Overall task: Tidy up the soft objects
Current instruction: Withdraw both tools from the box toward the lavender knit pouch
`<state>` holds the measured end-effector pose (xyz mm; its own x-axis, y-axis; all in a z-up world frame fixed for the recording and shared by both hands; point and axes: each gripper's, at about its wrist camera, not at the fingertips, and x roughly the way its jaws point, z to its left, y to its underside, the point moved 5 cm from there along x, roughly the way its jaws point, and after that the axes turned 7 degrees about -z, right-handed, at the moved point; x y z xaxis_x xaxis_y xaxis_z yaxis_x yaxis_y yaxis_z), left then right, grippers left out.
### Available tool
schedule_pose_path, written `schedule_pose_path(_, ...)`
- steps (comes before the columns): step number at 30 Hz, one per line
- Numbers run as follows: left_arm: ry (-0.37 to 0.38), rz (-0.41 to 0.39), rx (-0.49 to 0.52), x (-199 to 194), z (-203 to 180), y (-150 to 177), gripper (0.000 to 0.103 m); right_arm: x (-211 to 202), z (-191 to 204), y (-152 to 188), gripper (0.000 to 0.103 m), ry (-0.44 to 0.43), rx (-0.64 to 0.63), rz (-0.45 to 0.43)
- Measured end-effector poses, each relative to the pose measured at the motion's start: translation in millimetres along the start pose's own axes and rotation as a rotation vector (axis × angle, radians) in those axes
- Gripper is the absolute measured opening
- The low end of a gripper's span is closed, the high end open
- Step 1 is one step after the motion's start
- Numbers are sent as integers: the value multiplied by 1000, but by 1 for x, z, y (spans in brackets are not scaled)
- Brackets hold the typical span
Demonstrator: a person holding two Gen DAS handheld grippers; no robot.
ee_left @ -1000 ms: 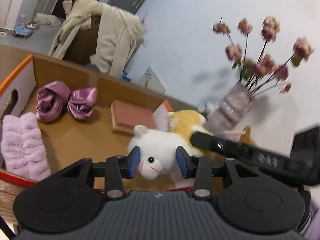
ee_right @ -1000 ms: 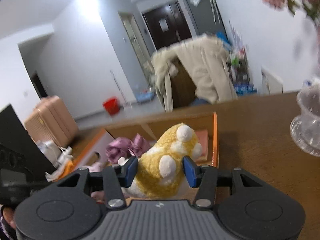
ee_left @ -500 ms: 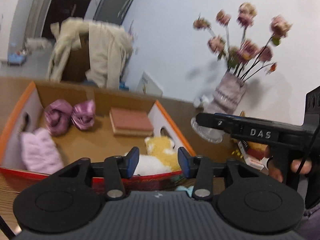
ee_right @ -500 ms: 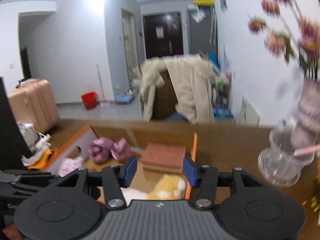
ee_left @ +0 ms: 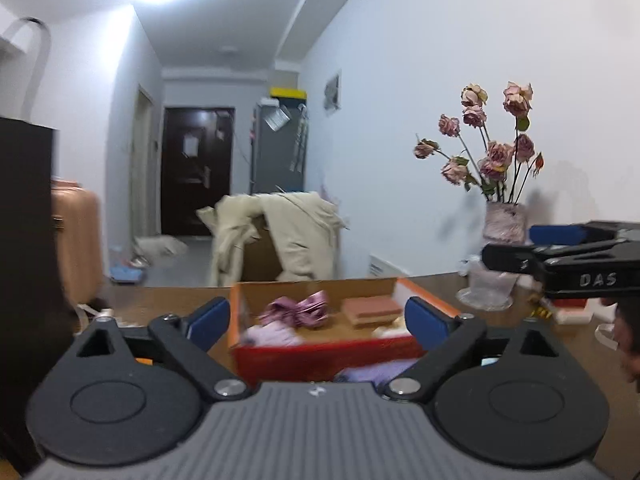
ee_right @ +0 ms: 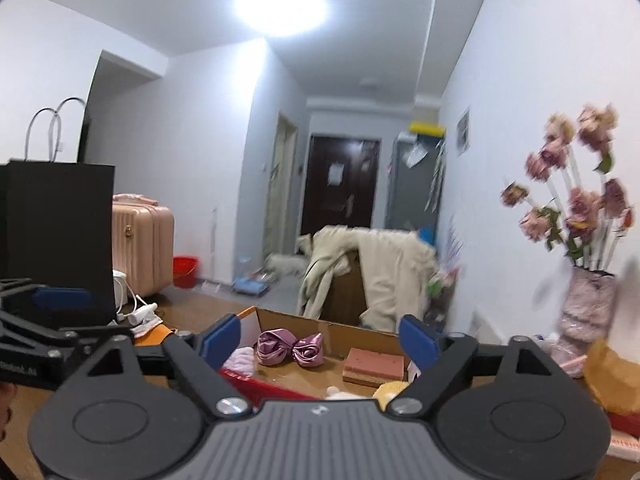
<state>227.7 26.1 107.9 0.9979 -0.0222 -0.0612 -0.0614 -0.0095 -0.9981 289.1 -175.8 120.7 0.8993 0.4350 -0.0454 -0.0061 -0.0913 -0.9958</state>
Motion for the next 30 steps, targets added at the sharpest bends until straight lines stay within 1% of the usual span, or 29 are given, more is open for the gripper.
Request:
schedule_pose_path(1, -12, -10, 3, -13, 4, 7, 98, -10, 9, 6, 90, 10, 7, -14)
schedule_pose_path(3, -20, -13, -18, -33, 13, 21, 99, -29, 23, 20, 96, 32, 29, -26)
schedule_pose_path(4, -16, -9, -32, -42, 17, 29, 102, -38, 30, 29, 99, 49, 33, -30)
schedule_pose_path(6, 4, 21, -51, -56, 25, 46, 103, -56, 45, 50, 100, 93, 38, -30)
schedule_pose_path(8, 0, 58, -58, -67, 29, 63, 103, -68, 58, 72, 100, 110, 59, 3)
schedule_pose_path(10, 6, 80, -65, -76, 33, 75, 103, -79, 68, 96, 100, 108, 115, 50)
schedule_pose_path(13, 16, 91, -71, -86, 36, 84, 103, -96, 84, 118, 100, 112, 114, 81)
schedule_pose_path(15, 28, 87, -70, -91, 37, 87, 103, -99, 91, 123, 100, 91, 91, 105)
schedule_pose_path(22, 49, 68, -80, -95, 35, 87, 103, -111, 91, 112, 100, 139, 103, 48)
schedule_pose_path(25, 45, 74, -74, -92, 34, 87, 103, -108, 90, 111, 100, 147, 116, 51)
schedule_pose_path(30, 32, 104, -91, -78, 43, 90, 103, -93, 91, 110, 100, 125, 139, 80)
